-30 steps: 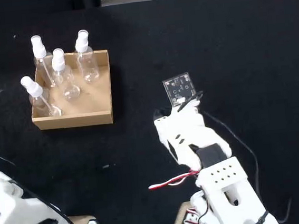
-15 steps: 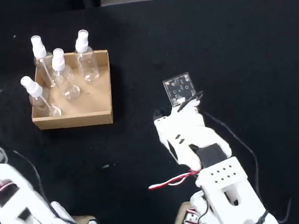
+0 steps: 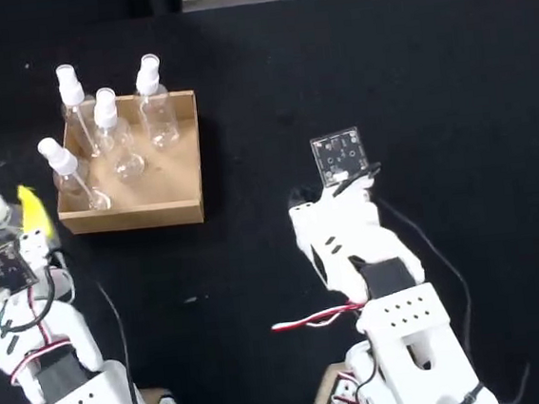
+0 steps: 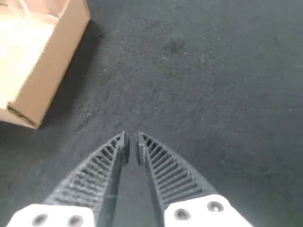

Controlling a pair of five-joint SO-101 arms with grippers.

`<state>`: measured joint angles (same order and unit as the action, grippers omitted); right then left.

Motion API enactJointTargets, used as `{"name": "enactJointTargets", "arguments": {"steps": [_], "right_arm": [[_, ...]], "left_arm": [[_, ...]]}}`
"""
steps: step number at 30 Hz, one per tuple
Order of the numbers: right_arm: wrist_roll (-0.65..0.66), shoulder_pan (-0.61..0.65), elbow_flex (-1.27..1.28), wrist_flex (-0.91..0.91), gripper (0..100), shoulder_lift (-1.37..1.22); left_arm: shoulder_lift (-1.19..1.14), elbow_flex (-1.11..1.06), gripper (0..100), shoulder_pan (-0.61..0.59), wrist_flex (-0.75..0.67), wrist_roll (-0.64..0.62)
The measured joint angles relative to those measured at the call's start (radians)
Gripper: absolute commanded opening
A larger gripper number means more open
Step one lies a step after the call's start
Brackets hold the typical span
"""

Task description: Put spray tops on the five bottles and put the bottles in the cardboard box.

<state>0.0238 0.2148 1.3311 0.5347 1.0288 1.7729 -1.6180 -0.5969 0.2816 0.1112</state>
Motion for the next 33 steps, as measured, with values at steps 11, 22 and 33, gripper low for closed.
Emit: {"name": "enactJointTargets", "arguments": {"steps": [11, 22, 33], "right_arm": [[0.000, -0.061, 0.104, -0.166, 1.1, 0.000], [0.000, -0.084, 0.146, -0.259, 1.1, 0.000], [0.000, -0.084, 0.166, -0.265, 1.1, 0.000]], "left_arm": [[0.005, 0.100, 3, 0.301, 0.097, -0.212], [0.014, 0.081, 3, 0.562, -0.037, -0.229], [0.011, -0.052, 3, 0.620, -0.330, -0.229]]}}
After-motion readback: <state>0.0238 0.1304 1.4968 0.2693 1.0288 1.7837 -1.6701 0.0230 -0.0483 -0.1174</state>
